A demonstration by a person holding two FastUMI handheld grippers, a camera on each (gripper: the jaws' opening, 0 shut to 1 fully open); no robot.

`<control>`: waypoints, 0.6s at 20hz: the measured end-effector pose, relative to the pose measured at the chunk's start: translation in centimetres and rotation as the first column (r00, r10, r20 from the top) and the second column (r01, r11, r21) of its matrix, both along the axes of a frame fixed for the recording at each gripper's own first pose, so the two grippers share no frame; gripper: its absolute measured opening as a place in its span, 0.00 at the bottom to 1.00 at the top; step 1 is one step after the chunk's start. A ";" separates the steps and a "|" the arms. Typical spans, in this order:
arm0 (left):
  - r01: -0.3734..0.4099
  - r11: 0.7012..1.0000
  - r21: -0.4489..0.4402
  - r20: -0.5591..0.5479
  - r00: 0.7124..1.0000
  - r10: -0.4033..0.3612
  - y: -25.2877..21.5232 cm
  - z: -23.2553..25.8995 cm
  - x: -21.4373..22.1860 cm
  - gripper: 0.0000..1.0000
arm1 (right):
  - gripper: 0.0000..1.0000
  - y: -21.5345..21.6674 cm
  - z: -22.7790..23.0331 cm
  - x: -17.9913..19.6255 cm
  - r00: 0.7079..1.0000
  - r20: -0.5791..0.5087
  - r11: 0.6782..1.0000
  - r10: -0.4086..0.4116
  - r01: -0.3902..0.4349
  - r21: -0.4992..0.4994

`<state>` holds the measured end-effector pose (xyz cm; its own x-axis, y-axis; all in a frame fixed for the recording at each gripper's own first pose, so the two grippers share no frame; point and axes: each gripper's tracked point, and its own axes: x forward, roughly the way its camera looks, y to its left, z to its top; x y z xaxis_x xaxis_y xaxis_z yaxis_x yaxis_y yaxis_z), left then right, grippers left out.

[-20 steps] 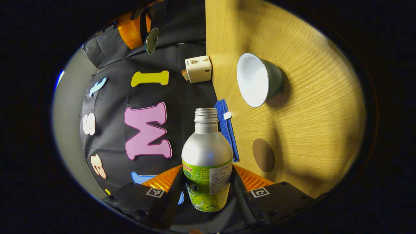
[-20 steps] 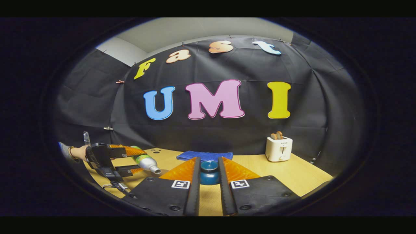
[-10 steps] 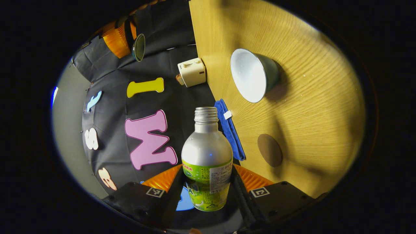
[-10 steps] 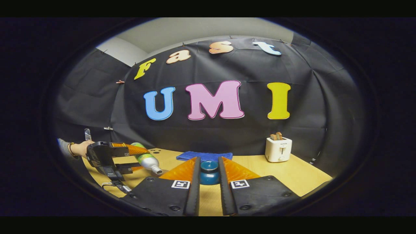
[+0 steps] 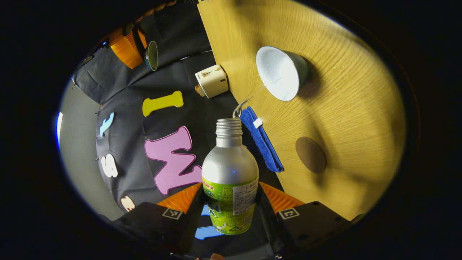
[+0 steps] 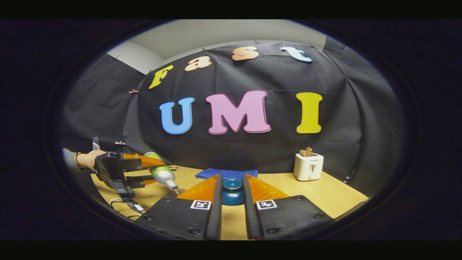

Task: Open the teacup lid with one hand, grasp the water bottle and pour water into the teacup with the other hand; after pouring, place the water bottle on the coaster and then close the teacup lid.

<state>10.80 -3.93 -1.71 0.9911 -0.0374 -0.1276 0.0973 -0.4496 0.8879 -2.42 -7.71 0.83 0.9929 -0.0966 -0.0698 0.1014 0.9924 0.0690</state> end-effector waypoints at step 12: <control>0.048 0.988 0.149 -0.023 0.999 -0.045 -0.6 0.7 0.6 0.81 | 0.26 -0.5 -0.1 -0.1 1.000 -0.002 1.000 -0.002 0.002 0.010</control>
